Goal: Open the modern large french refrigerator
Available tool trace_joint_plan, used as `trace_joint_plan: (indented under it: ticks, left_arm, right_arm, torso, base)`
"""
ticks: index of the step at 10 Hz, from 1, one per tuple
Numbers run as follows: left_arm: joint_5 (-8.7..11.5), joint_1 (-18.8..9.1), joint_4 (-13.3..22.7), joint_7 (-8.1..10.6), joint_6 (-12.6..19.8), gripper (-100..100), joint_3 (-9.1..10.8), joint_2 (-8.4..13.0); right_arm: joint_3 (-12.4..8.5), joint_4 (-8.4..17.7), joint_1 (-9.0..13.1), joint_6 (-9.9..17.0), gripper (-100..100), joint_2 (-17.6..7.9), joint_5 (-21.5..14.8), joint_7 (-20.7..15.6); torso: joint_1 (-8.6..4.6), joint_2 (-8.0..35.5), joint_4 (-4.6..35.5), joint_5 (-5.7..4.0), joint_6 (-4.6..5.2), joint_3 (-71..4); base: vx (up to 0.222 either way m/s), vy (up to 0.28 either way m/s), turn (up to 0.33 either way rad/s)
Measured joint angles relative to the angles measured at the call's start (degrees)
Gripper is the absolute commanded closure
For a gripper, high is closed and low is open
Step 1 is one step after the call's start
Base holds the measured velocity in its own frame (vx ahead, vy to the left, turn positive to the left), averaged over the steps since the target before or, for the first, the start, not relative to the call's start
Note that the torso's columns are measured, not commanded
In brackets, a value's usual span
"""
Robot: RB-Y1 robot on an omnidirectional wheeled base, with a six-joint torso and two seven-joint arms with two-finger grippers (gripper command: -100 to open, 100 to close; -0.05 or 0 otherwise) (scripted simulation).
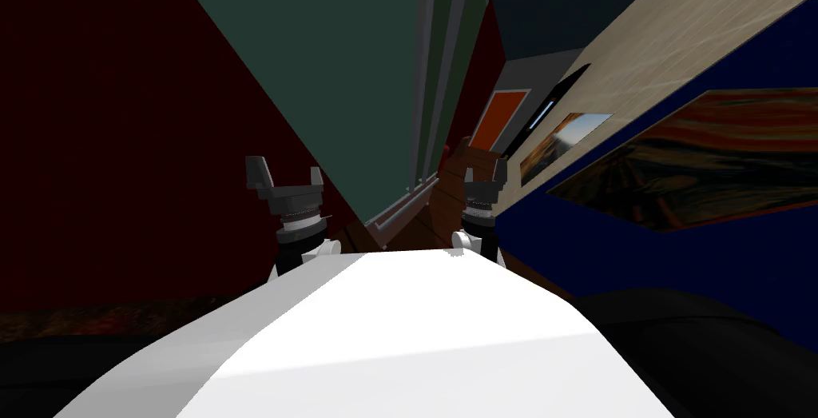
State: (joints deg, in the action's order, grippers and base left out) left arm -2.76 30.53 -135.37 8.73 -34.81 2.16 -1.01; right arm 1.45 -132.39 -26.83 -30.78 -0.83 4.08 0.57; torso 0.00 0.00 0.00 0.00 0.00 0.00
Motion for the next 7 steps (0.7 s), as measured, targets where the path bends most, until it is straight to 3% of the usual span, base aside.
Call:
trace_joint_plan:
  ticks: [2, 7]
  left_arm:
    - [0.0, 0.0, 0.0, 0.0, 0.0, 0, 0.0, 0.0]
    - [0.0, 0.0, 0.0, 0.0, 0.0, 0, 0.0, 0.0]
  right_arm:
    - [0.0, 0.0, 0.0, 0.0, 0, 0.0, 0.0, 0.0]
    - [0.0, 0.0, 0.0, 0.0, 0, 0.0, 0.0, 0.0]
  torso:
    - [0.0, 6.0, 6.0, 0.0, 0.0, -12.0]
    - [0.0, 26.9, 26.9, 0.0, 0.0, -53.8]
  base:
    - [0.0, 0.0, 0.0]
    - [0.0, 0.0, 0.0]
